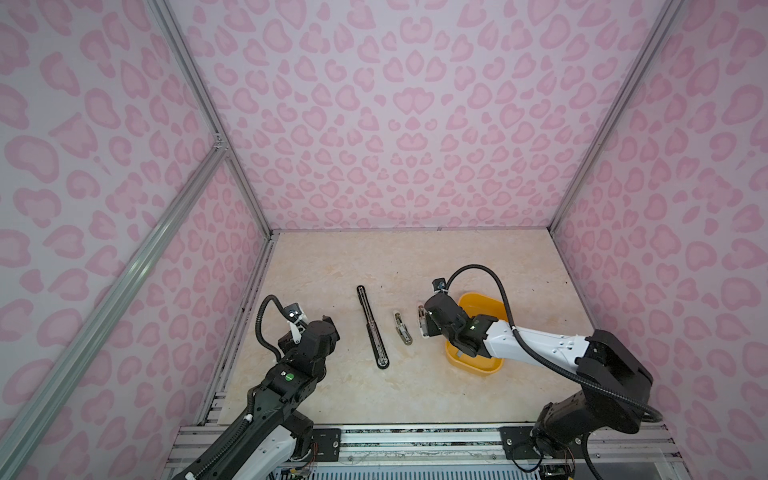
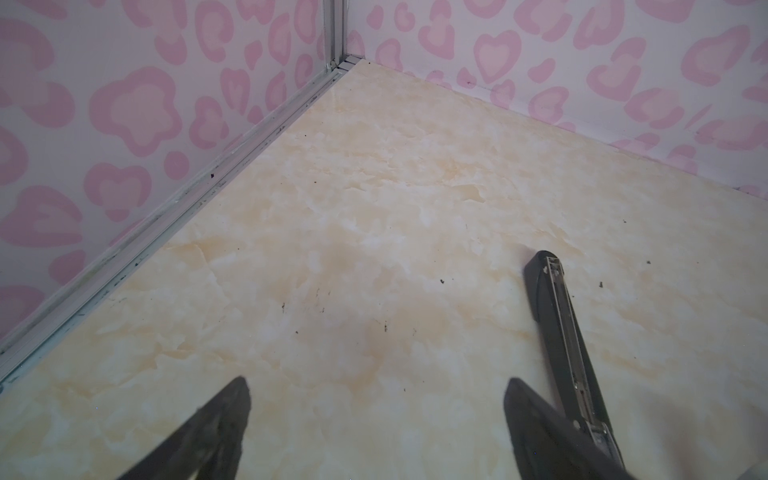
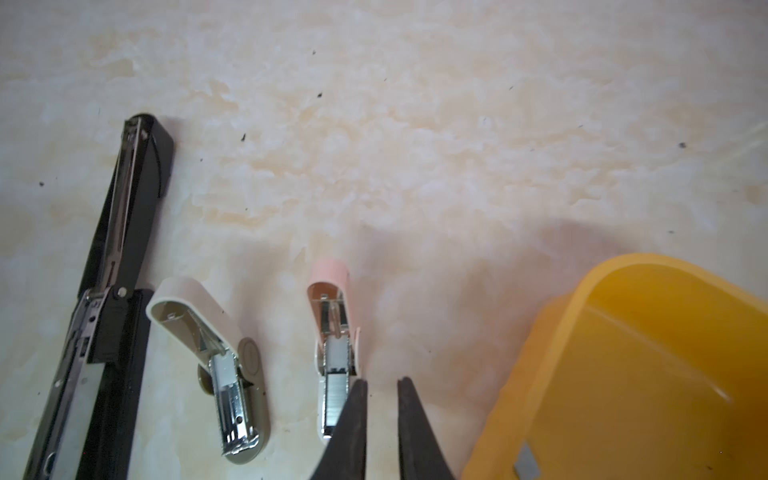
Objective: Load the staples into the stapler
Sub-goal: 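Open the right gripper and move it back over the yellow tray, then lower the right gripper into the yellow tray and pinch another staple strip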
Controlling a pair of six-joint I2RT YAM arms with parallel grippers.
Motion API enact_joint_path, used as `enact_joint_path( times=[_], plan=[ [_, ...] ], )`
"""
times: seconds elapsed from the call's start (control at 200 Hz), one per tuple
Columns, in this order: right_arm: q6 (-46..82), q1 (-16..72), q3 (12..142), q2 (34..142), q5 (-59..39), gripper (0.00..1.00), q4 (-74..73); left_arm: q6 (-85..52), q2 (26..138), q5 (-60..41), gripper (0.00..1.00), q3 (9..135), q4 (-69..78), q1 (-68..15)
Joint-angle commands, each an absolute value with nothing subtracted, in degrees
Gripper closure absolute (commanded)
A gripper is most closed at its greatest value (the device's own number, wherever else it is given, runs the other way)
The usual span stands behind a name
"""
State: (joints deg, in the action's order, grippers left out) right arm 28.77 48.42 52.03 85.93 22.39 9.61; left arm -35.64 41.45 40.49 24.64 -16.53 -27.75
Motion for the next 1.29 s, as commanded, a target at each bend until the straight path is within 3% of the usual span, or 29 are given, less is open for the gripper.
enact_joint_path(
  times=[0.0,0.275,0.54,0.825,1.29],
  plan=[
    [32.0,47.3,51.9,79.8,32.3,0.81,18.3,-34.9,42.5,41.7,0.04,24.9,-14.3,-27.7],
    [45.2,40.3,43.8,67.0,30.3,0.73,26.7,-31.8,52.8,45.0,0.04,28.8,-9.8,-27.7],
    [52.4,36.3,42.9,70.8,24.5,0.73,28.1,-31.1,66.8,51.9,0.04,35.0,-6.9,-27.5],
    [53.6,30.4,45.2,80.0,16.4,0.73,27.2,-24.7,62.3,42.8,0.03,28.7,4.9,-27.5],
    [55.2,28.0,45.2,85.6,11.3,0.67,24.9,-25.3,63.6,44.0,0.03,29.8,3.7,-27.5]
  ],
)
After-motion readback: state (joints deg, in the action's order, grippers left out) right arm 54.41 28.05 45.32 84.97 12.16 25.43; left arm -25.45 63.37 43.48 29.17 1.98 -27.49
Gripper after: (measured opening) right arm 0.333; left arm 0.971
